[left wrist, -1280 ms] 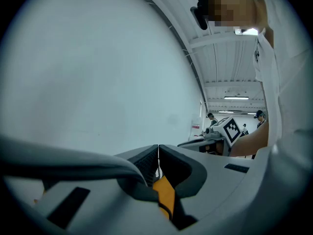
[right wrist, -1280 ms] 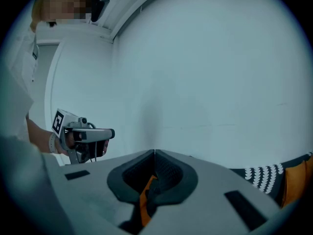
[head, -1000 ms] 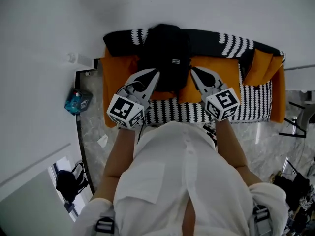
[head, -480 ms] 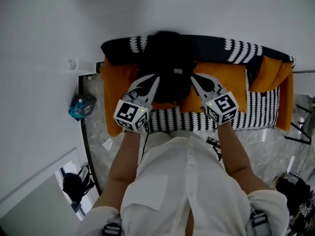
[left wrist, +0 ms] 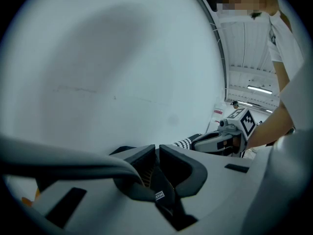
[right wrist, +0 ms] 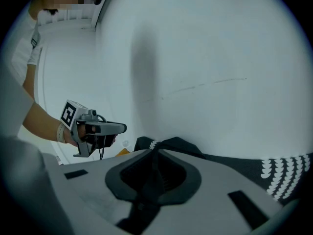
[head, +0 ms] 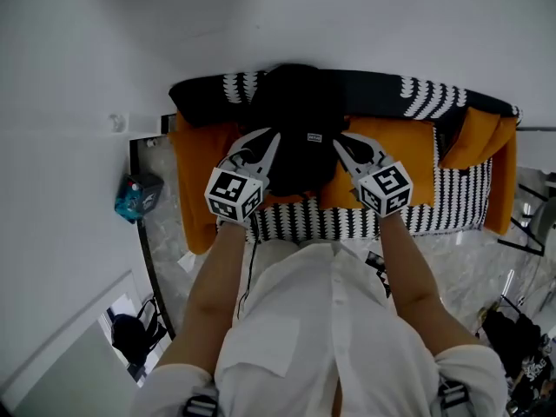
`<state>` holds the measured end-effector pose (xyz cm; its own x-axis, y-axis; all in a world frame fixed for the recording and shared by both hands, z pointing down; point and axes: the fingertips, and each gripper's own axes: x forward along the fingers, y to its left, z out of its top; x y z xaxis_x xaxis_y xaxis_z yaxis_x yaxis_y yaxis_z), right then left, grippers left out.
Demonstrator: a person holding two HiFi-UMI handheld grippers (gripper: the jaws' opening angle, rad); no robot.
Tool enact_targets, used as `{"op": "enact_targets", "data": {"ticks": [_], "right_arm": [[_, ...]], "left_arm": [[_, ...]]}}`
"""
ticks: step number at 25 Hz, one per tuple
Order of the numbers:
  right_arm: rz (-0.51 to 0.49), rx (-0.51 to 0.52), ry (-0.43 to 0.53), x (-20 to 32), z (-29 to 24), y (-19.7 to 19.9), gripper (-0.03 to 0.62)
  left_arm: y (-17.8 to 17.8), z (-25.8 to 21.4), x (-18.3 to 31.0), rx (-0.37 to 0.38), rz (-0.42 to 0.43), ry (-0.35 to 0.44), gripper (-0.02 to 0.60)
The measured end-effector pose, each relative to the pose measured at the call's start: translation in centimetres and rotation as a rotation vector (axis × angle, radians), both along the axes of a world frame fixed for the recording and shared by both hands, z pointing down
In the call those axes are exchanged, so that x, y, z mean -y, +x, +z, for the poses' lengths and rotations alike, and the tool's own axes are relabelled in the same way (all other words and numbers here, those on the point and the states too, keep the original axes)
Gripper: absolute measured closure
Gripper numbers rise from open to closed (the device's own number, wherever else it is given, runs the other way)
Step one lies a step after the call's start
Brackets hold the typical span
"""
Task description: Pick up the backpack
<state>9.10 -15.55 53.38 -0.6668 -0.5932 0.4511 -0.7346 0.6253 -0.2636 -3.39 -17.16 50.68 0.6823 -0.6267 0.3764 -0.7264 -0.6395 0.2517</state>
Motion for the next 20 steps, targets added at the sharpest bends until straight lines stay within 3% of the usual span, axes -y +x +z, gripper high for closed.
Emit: {"op": "enact_targets", "data": {"ticks": [2, 13, 20], "right_arm": [[0.000, -0.001, -0.015, 1.1, 1.0, 0.0, 0.522], [0.022, -0.031, -0.146, 7.0, 8.6, 1.4, 0.407], [0.048, -0.091, -0.240, 9.3, 13.0, 3.1, 0.364]], "left_arm": [[0.1, 1.2, 1.0, 0.016, 0.010, -0.016, 0.543], [0.7, 8.9, 7.0, 0.143, 0.024, -0.134, 0.311], [0.9, 12.8, 9.4, 0.241, 0.081, -0.194, 0.296]]}}
